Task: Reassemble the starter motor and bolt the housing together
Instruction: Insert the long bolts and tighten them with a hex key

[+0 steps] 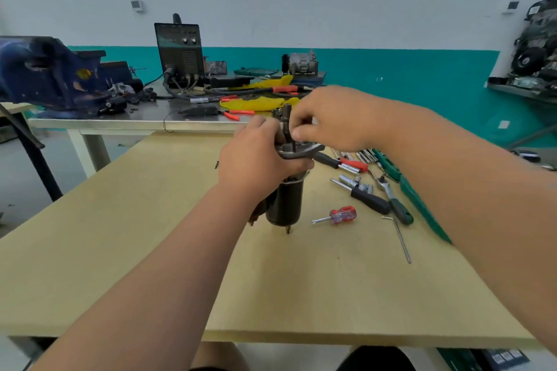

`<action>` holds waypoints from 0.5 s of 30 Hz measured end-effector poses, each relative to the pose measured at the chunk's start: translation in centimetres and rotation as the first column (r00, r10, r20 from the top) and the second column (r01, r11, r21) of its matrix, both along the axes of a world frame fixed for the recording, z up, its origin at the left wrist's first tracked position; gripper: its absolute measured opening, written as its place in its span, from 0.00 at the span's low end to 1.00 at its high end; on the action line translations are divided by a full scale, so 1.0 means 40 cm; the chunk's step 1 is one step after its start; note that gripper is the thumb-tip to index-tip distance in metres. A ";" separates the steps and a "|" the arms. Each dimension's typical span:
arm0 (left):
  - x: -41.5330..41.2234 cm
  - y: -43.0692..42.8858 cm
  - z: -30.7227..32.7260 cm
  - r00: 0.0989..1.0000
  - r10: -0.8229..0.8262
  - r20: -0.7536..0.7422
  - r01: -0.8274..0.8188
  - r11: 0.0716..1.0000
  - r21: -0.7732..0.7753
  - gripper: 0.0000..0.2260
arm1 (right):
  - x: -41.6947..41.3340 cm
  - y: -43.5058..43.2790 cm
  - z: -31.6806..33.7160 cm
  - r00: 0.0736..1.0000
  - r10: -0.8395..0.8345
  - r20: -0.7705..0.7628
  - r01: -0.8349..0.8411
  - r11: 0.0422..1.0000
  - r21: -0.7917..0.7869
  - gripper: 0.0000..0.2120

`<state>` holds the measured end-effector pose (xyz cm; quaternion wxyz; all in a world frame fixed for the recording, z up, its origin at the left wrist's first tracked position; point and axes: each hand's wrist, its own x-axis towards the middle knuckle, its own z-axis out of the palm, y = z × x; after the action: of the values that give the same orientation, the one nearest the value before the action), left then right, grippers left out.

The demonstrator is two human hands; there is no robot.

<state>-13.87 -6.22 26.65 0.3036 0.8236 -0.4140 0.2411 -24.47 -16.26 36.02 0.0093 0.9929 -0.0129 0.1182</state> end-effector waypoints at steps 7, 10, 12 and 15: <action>0.032 0.009 -0.001 0.983 -0.183 -0.034 0.182 0.983 -0.025 0.22 | 0.022 -0.043 -0.068 0.987 0.080 0.138 -0.102 0.981 0.164 0.07; 0.037 0.006 0.003 0.968 -0.248 -0.037 0.248 0.969 -0.015 0.25 | 0.028 -0.038 -0.079 0.976 0.116 0.183 -0.149 0.973 0.178 0.06; 0.037 0.005 0.005 0.956 -0.290 -0.033 0.289 0.957 -0.030 0.26 | 0.027 -0.039 -0.080 0.974 0.129 0.187 -0.159 0.975 0.157 0.05; 0.035 0.000 0.007 0.949 -0.315 -0.019 0.314 0.949 -0.026 0.25 | 0.015 -0.051 -0.082 0.974 0.124 0.188 -0.151 0.980 0.133 0.05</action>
<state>-12.48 -6.21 26.91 0.3522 0.7463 -0.5337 0.1847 -23.85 -18.29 32.72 -0.0733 0.9747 0.0466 0.2058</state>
